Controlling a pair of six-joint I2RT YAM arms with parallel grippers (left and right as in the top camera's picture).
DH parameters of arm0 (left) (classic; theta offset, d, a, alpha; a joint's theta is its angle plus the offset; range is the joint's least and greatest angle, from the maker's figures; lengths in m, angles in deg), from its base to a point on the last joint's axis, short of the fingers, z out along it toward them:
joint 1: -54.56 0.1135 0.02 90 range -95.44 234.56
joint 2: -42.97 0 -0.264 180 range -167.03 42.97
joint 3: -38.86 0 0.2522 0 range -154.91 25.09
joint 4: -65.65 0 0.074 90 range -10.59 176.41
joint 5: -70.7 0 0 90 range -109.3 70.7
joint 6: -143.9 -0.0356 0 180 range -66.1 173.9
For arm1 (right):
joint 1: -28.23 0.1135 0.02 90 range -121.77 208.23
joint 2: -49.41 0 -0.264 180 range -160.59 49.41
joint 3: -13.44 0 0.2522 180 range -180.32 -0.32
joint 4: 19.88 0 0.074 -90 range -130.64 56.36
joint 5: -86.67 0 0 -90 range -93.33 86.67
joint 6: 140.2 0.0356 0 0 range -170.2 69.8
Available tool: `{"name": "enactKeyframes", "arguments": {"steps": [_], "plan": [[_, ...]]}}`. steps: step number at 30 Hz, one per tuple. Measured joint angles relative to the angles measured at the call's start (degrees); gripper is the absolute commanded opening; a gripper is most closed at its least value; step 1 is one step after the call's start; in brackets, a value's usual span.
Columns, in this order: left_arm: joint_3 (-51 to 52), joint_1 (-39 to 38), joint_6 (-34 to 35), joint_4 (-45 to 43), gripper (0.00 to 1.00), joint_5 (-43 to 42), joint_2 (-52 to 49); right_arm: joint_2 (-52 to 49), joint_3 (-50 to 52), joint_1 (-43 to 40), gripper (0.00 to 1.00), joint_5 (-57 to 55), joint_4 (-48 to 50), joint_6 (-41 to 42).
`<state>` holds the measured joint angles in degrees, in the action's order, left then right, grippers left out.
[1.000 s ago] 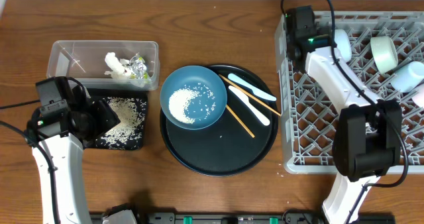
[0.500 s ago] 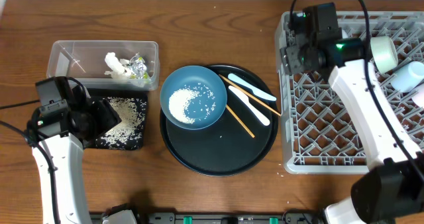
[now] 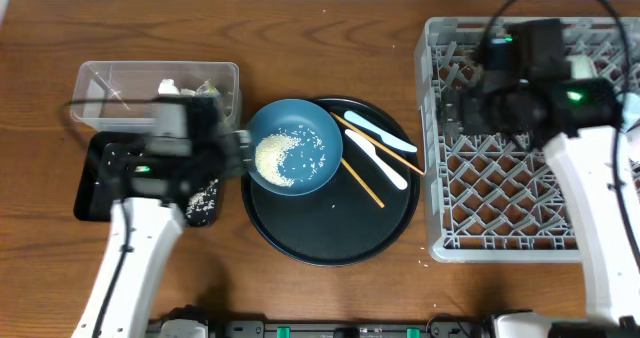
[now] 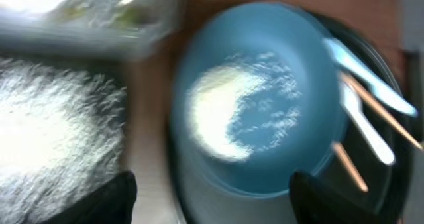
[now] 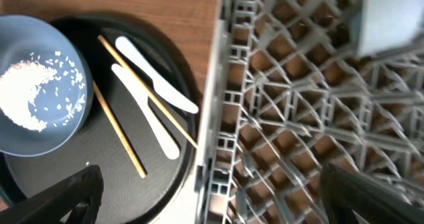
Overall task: Sort waste into correct bins and load items into the dishwasher rack
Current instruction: 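Reach the left gripper to the blue bowl, grasp its rim and tilt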
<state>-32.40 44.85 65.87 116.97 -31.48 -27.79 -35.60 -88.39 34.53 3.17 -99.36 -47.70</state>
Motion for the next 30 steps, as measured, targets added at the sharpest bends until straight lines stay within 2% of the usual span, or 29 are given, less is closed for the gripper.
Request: {"name": "enactKeyframes", "arguments": {"steps": [4,10,15,21,24,25,28,30], "plan": [[0.0,-9.7,0.0,-6.2,0.76,2.3,-3.2,0.6,0.0,-1.9,0.99,0.2,-2.4,0.1],[0.0,-20.9,0.0,-13.7,0.76,6.4,-14.1,0.5,0.0,-4.1,0.99,0.4,-3.9,0.1],[0.0,-25.6,-0.2,-17.2,0.76,9.1,-22.4,0.5,0.0,-4.5,0.99,0.4,-4.2,0.1],[0.0,-27.9,-0.2,-17.3,0.75,13.3,-28.5,0.5,0.0,-4.5,0.99,0.4,-4.2,0.1],[0.0,-28.0,-0.2,-17.3,0.62,14.5,-30.5,0.5,0.0,-4.5,0.99,0.4,-4.2,0.1],[0.0,-28.0,-0.3,-17.2,0.55,15.1,-31.0,0.5,0.0,-4.5,0.99,0.4,-4.3,0.1],[0.0,-28.0,-0.2,-17.2,0.49,16.0,-31.6,0.5,0.0,-4.5,0.99,0.4,-4.3,0.1],[0.0,-28.0,-0.3,-17.2,0.41,16.1,-31.6,0.5,0.0,-4.5,0.99,0.4,-4.3,0.1]]}}
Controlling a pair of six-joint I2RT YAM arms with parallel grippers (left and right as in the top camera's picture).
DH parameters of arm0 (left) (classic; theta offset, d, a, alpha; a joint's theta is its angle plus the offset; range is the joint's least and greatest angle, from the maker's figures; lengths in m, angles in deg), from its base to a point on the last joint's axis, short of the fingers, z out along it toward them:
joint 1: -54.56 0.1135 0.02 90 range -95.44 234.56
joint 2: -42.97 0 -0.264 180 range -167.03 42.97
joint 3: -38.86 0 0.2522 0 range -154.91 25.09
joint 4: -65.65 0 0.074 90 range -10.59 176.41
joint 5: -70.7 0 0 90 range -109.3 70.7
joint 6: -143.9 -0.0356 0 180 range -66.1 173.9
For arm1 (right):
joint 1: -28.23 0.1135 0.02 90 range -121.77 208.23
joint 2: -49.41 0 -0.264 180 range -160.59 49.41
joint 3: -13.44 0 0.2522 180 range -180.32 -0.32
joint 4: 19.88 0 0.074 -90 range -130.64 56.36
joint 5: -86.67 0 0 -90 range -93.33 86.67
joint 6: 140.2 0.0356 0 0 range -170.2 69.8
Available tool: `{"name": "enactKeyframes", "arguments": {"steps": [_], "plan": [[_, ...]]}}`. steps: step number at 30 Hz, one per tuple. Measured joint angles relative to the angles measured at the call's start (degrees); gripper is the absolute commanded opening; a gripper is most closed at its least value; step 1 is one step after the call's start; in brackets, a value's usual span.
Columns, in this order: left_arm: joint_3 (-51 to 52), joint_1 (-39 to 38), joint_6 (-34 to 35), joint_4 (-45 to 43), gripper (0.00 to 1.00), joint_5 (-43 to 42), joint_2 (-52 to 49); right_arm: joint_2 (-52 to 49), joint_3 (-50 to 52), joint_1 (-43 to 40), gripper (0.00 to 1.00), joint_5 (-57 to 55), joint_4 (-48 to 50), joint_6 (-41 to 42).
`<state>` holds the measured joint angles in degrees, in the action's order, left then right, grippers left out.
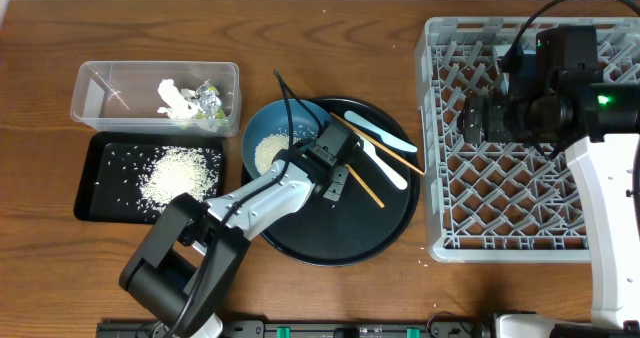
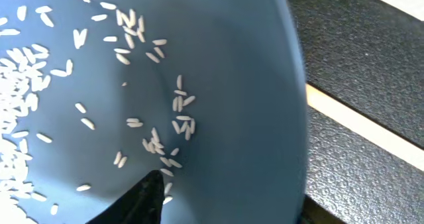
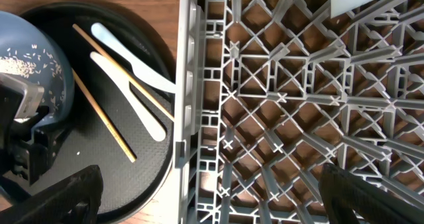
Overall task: Sort waste into correct bins and load items into the dishwasher rack
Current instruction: 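Reach the left gripper to the blue bowl, grasp its rim and tilt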
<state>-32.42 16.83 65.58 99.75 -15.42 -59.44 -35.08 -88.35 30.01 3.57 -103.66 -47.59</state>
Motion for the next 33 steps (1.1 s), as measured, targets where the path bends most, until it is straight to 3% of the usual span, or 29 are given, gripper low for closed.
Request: {"name": "enactKeyframes", "arguments": {"steps": [2,5,8,15,33], "plan": [[0.0,-0.2,0.0,0.0,0.3,0.0,0.0,0.0,0.0,0.0,0.99,0.0,0.0,0.0],[0.0,-0.2,0.1,0.2,0.22,0.1,0.0,0.0,0.0,0.0,0.99,0.0,0.0,0.0],[0.0,-0.2,-0.3,0.2,0.2,0.5,0.0,0.0,0.0,0.0,0.99,0.0,0.0,0.0],[0.0,-0.3,-1.2,0.9,0.06,1.8,2.7,0.0,0.0,0.0,0.99,0.0,0.0,0.0],[0.0,-0.2,-0.3,11.5,0.06,1.0,21.2,0.0,0.0,0.0,0.99,0.0,-0.5,0.0]]}}
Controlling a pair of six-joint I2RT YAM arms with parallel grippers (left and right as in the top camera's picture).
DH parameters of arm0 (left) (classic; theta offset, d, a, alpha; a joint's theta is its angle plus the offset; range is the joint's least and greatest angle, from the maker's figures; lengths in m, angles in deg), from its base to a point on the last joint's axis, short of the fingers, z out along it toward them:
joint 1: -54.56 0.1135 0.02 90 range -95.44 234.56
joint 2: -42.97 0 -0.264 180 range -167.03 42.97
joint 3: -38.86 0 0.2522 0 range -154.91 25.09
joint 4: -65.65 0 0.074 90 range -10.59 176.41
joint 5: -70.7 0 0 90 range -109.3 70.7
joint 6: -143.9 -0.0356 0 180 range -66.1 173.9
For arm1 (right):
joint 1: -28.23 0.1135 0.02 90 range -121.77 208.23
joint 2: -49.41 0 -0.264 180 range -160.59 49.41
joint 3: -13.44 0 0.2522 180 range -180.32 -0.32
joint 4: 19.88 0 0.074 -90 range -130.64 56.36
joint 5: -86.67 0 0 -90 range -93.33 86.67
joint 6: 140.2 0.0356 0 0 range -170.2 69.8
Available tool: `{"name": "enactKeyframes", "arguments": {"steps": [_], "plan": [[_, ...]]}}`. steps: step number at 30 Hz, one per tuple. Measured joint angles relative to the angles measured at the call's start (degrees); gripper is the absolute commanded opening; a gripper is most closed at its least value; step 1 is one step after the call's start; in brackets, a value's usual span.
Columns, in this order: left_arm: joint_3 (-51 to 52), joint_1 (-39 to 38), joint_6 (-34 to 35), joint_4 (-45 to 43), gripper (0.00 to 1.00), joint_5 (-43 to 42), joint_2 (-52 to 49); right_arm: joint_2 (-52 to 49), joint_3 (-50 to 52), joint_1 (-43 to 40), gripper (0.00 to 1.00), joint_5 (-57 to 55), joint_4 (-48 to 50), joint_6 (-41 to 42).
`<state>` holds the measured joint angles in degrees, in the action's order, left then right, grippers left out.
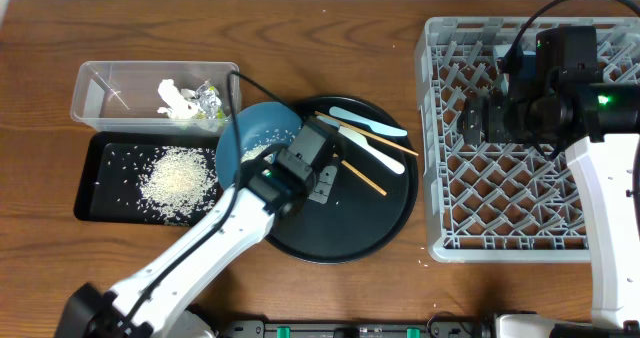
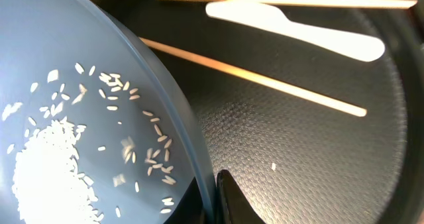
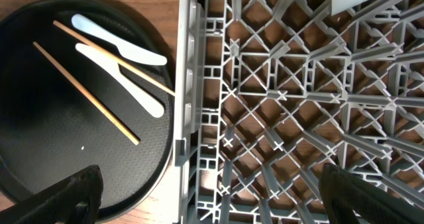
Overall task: Sort waste into correct bins and load items into the dishwasher rack
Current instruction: 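Reach the left gripper to the blue bowl, grasp its rim and tilt, then tip the blue bowl over the black rectangular tray with the left gripper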
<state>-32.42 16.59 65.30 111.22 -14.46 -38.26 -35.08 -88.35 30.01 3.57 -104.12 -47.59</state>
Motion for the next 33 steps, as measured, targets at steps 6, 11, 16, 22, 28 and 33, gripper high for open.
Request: {"name": "enactKeyframes", "arguments": {"steps": [6,11,16,22,28,33], "plan": [[0.0,1.4,1.3,3.5,0.06,-0.2,6.4,0.0,0.0,0.0,0.99,0.0,-0.1,0.0],[0.0,7.6,2.6,6.9,0.06,-1.4,8.6,0.0,0.0,0.0,0.99,0.0,-0.3,0.0],[0.0,16.9,3.4,8.0,0.06,-7.0,8.6,0.0,0.0,0.0,0.99,0.0,-0.6,0.0],[0.0,28.3,3.1,8.0,0.06,-16.0,8.6,0.0,0.0,0.0,0.99,-0.3,-1.1,0.0],[0.0,38.3,0.3,8.1,0.06,-24.4,8.6,0.0,0.0,0.0,0.99,-0.5,-1.3,0.0],[0.0,46.9,-1.7,8.1,0.06,-32.6,8.6,0.0,0.0,0.0,0.99,-0.5,-1.3,0.0]]}}
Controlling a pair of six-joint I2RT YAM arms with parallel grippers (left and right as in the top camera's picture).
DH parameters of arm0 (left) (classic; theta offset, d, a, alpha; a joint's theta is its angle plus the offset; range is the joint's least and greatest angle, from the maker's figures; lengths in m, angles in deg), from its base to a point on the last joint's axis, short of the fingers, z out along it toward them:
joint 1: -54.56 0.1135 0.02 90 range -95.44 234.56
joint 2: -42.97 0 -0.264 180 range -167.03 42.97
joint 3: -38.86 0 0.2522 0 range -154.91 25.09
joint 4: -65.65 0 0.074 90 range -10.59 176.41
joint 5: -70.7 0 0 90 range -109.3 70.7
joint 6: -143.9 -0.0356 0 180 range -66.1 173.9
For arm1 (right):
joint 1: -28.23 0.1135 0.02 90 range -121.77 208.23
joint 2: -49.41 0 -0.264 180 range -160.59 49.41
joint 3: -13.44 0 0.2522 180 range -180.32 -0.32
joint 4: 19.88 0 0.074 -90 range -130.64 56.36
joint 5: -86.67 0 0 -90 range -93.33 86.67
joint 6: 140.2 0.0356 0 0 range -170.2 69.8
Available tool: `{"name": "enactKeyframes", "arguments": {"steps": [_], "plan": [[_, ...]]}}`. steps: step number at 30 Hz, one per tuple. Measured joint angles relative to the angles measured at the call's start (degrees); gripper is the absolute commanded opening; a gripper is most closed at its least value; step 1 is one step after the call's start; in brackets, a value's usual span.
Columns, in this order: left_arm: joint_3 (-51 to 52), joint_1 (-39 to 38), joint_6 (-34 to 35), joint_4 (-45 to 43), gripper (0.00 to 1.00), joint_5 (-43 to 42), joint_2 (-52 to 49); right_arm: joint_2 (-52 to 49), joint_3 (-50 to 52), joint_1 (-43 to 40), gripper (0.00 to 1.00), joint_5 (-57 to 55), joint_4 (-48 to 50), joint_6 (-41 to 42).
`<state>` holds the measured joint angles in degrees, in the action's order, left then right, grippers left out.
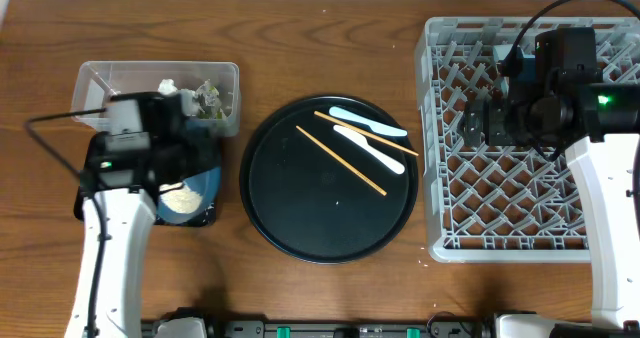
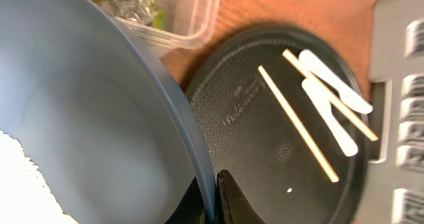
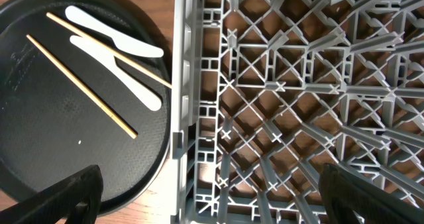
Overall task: Sort waste into correct bins and load items into the dishwasher rack
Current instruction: 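Tip the blue bowl over the black rectangular tray with the left gripper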
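A blue bowl (image 2: 86, 118) hangs tilted over the black rectangular tray (image 1: 95, 178) at the left, with white rice (image 1: 180, 200) gathered at its low side. My left gripper (image 2: 213, 199) is shut on the bowl's rim. On the round black plate (image 1: 320, 223) lie two chopsticks (image 1: 340, 161), a white knife (image 1: 372, 150) and a pale blue utensil (image 1: 362, 120). Over the grey dishwasher rack (image 1: 500, 198), my right gripper (image 3: 212, 204) stands wide open and holds nothing.
A clear bin (image 1: 120, 83) holding crumpled waste sits behind the black tray. A white item rests in the rack's far corner. The rack's left wall (image 3: 179, 105) stands close to the round plate's right edge. Bare wood lies in front of the plate.
The bowl, still in my left gripper, has gone from the round plate's left edge to above the black tray, tilted. The right arm has hardly shifted.
First the bowl with rice stood on the round plate and my left gripper was open over the tray. Then the gripper was at the bowl's right rim, then shut on it with the bowl shifted left. Now the bowl hangs over the tray and the plate holds only utensils.
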<state>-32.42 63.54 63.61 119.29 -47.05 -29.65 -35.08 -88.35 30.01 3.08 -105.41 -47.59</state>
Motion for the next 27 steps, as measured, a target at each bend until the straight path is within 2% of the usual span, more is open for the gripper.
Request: {"name": "enactKeyframes", "arguments": {"steps": [7,15,22,27], "plan": [[0.0,11.3,-3.2,-0.7,0.06,-14.2,-1.8,0.0,0.0,0.0,0.99,0.0,0.0,0.0],[0.0,22.0,-5.8,-4.4,0.06,-35.1,-8.7,0.0,0.0,0.0,0.99,0.0,0.0,0.0],[0.0,26.3,-6.6,-8.0,0.06,-50.7,-16.2,0.0,0.0,0.0,0.99,0.0,0.0,0.0],[0.0,27.2,-6.7,-8.4,0.06,-56.8,-19.2,0.0,0.0,0.0,0.99,0.0,0.0,0.0]]}}
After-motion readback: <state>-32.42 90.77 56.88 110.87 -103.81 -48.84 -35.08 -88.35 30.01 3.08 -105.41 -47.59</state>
